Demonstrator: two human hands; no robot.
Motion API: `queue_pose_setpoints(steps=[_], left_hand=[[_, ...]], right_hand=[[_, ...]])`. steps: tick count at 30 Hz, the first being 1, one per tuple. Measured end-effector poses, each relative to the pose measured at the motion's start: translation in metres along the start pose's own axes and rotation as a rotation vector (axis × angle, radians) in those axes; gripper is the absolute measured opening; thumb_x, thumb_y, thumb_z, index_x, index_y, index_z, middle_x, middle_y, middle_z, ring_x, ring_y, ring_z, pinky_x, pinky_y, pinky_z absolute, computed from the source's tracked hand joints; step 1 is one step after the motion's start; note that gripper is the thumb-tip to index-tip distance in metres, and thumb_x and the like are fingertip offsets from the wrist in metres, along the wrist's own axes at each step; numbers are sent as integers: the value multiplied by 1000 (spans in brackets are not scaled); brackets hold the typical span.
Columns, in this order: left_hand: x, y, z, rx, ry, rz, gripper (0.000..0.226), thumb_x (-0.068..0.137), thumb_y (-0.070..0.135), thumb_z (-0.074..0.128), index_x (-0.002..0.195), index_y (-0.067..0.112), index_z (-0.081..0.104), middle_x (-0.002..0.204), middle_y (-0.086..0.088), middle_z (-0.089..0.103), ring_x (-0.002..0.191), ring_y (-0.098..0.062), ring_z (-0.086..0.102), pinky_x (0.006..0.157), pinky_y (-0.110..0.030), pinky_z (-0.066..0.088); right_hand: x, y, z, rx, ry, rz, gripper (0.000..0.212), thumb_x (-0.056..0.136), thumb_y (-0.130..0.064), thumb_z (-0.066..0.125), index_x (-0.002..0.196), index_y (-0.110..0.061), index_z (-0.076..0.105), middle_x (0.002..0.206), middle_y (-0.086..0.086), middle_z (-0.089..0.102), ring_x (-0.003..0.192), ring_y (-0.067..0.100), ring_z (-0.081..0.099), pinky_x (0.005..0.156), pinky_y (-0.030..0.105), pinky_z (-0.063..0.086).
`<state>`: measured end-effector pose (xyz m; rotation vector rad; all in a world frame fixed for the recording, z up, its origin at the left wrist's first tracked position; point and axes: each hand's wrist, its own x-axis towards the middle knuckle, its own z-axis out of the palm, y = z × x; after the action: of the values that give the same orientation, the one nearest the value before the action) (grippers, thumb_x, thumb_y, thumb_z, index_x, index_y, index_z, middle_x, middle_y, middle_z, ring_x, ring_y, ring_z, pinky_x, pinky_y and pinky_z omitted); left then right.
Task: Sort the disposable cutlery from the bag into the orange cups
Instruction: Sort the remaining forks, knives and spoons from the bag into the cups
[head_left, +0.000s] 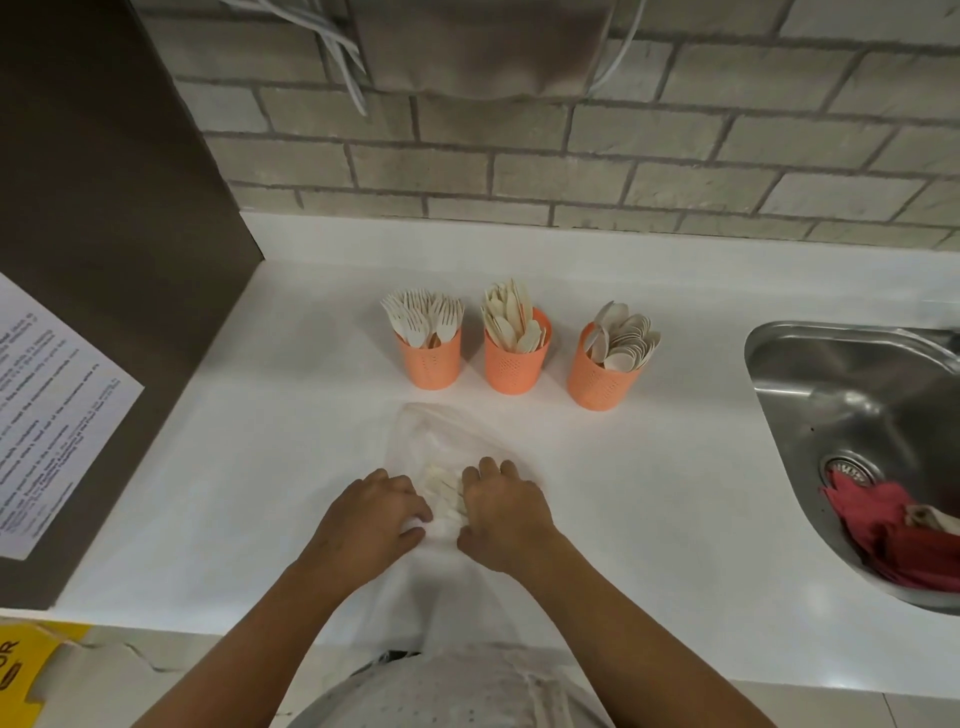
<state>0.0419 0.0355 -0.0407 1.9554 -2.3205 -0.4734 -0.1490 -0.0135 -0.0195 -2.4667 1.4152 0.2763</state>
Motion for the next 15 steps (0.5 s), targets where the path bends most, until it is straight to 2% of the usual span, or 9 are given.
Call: queue_pose_setpoints(steps=[5,9,11,15], left_hand=[[2,-2,-4,40,15,-25,30,93,49,65,122,39,69,115,16,68,106,-13,59,85,-27,45],[6,-2,-11,26,35,-146,46,96,54,58,138,35,57,115,15,69,111,-14,60,89,-29,47],[8,-4,-12,63,-18,-188,56,98,56,52,148,32,48,122,12,69,116,-17,61,92,-32,49],[12,-4,-13,71,-147,-280,71,100,55,49,161,26,28,128,5,68,121,-21,63,94,-35,52]], right_hand=[[8,-7,9,-10,-9,88,33,86,-9,64,117,-8,52,110,10,56,100,28,59,67,36,42],[12,-4,13,14,-6,121,33,88,-14,62,119,-8,52,112,10,54,99,28,58,68,37,44],[13,-1,15,64,23,120,28,91,-18,54,117,-9,53,112,9,55,98,27,57,69,36,46],[11,12,11,295,77,117,27,96,-24,42,116,-11,55,108,8,62,99,29,60,81,40,52]])
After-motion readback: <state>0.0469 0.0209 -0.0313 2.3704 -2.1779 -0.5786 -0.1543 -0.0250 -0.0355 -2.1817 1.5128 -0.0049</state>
